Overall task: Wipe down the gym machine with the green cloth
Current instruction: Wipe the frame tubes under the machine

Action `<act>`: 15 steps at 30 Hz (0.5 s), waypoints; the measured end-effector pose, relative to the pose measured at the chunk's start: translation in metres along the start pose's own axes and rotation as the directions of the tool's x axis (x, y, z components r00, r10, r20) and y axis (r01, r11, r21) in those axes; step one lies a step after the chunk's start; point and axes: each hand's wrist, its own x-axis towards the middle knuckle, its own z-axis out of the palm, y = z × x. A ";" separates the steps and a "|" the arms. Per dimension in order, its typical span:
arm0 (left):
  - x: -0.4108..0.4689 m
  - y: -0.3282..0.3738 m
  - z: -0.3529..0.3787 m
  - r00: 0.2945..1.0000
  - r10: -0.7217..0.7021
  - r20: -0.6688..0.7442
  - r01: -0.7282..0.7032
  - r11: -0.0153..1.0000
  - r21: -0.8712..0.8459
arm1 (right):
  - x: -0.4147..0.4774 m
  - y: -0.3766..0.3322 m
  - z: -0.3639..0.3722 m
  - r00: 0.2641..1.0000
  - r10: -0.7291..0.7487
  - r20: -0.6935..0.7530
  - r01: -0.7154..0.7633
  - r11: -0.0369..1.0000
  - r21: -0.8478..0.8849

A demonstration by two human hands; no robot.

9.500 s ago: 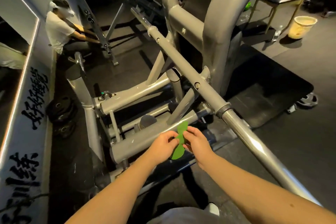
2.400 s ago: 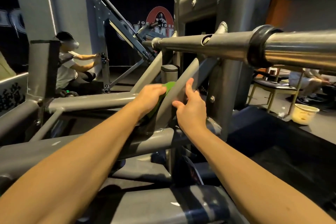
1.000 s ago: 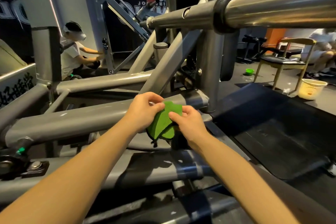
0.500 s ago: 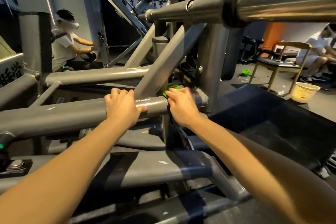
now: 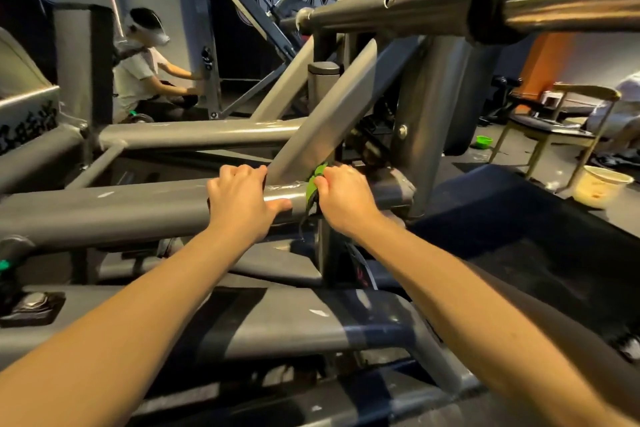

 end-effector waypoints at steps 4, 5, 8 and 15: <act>-0.001 -0.005 0.003 1.000 0.008 -0.005 -0.008 0.999 -0.046 | 0.009 0.045 -0.001 0.999 0.028 0.028 -0.026 0.995 -0.094; -0.001 -0.006 0.003 1.000 0.012 0.000 -0.012 0.998 -0.063 | 0.014 0.061 -0.005 0.995 0.103 -0.004 -0.102 0.985 -0.141; -0.003 -0.008 0.005 1.000 0.014 -0.016 -0.016 0.992 -0.123 | 0.024 0.083 -0.020 0.966 0.251 -0.068 -0.255 0.964 -0.072; -0.003 -0.012 0.010 0.997 0.027 -0.066 -0.035 0.991 -0.127 | -0.006 0.018 0.005 0.997 -0.017 -0.070 0.012 0.998 -0.066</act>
